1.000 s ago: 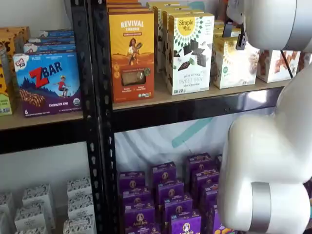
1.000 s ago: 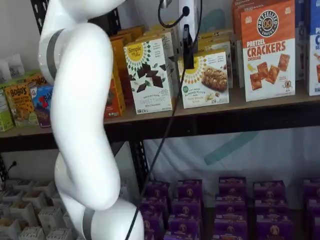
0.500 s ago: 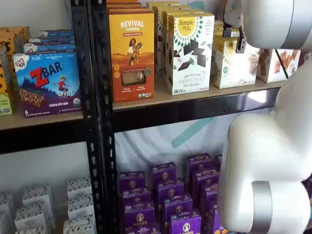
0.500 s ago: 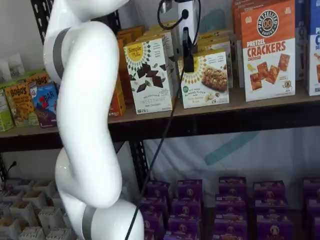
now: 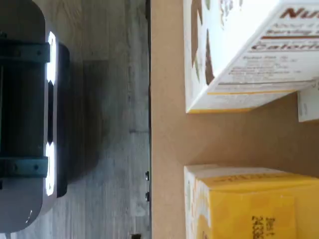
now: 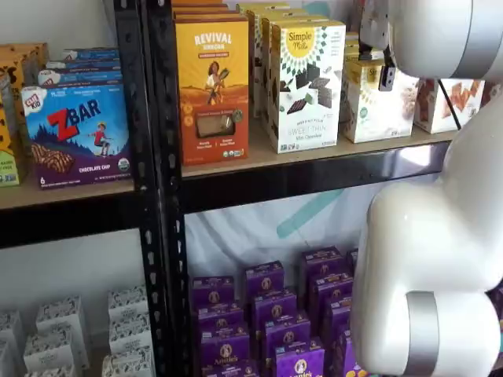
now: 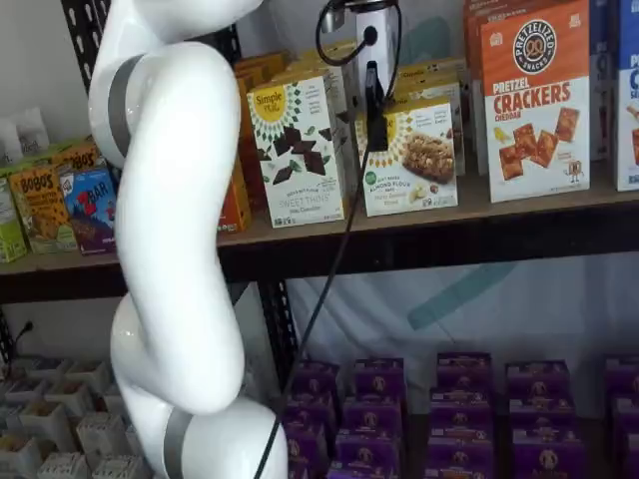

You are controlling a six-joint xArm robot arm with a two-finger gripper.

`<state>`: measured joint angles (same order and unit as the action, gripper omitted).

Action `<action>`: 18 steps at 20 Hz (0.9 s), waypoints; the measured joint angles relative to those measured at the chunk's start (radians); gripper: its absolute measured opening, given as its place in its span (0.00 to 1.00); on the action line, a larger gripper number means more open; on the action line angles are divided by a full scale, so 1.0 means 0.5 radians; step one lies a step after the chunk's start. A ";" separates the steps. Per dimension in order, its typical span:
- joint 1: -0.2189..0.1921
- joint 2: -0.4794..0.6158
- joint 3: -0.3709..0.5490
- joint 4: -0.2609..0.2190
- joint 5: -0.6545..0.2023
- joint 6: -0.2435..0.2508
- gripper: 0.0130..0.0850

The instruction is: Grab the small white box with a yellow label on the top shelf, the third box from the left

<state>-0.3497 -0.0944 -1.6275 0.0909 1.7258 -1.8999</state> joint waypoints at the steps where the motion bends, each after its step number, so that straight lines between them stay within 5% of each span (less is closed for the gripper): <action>1: -0.001 -0.001 0.001 0.001 -0.002 -0.001 0.89; 4: -0.006 -0.004 0.002 0.005 -0.005 -0.005 0.78; 9: -0.013 -0.014 0.015 0.005 -0.018 -0.013 0.78; 14: -0.021 -0.020 0.016 0.020 -0.018 -0.018 0.56; 18: -0.024 -0.024 0.019 0.026 -0.021 -0.019 0.56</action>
<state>-0.3616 -0.1066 -1.6180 0.1039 1.7155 -1.9096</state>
